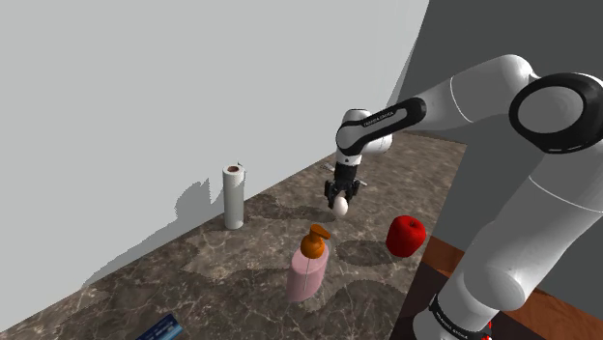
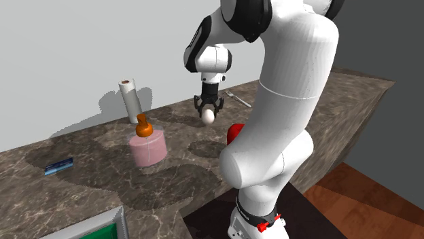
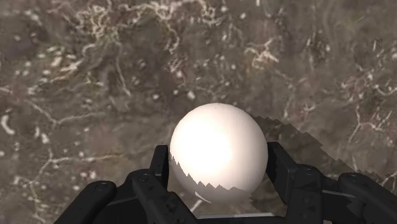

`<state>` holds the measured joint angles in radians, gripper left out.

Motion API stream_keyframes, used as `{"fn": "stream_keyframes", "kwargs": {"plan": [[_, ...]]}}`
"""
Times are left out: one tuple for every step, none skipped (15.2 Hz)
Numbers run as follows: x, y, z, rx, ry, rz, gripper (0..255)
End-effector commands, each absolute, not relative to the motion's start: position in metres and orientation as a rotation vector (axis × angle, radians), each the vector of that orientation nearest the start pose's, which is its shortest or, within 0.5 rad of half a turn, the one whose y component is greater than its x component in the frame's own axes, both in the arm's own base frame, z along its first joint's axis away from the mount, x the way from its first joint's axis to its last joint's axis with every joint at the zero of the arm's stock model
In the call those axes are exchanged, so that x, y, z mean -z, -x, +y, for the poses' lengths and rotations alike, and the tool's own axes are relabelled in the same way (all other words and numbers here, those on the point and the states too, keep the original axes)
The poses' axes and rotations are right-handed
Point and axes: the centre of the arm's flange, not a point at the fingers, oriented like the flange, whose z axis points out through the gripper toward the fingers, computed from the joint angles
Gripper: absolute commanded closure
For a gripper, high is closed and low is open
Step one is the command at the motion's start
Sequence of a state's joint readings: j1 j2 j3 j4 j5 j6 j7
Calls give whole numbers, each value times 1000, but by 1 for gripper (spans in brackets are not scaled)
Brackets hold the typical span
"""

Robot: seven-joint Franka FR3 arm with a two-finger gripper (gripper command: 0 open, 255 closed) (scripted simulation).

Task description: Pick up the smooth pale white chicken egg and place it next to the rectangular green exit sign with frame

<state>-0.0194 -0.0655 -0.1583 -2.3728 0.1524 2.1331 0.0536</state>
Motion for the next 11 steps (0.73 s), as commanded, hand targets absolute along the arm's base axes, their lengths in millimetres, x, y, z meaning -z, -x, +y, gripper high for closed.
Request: {"fn": "stream_keyframes", "kwargs": {"plan": [[-346,-463,-76,-250,2950,480,255],[-351,-463,-76,-250,2950,480,255],[-357,-463,-76,-250,2950,480,255],[-362,-463,-76,-250,2950,480,255],[-367,-463,-76,-250,2950,480,255],[-372,-463,-76,-250,2950,480,255],[-378,-463,-76,-250,2950,480,255],[-383,-463,-76,-250,2950,480,255],[-388,-463,-76,-250,2950,480,255],[-394,-463,-76,-250,2950,480,255],[-399,-463,-76,-250,2950,480,255]]}}
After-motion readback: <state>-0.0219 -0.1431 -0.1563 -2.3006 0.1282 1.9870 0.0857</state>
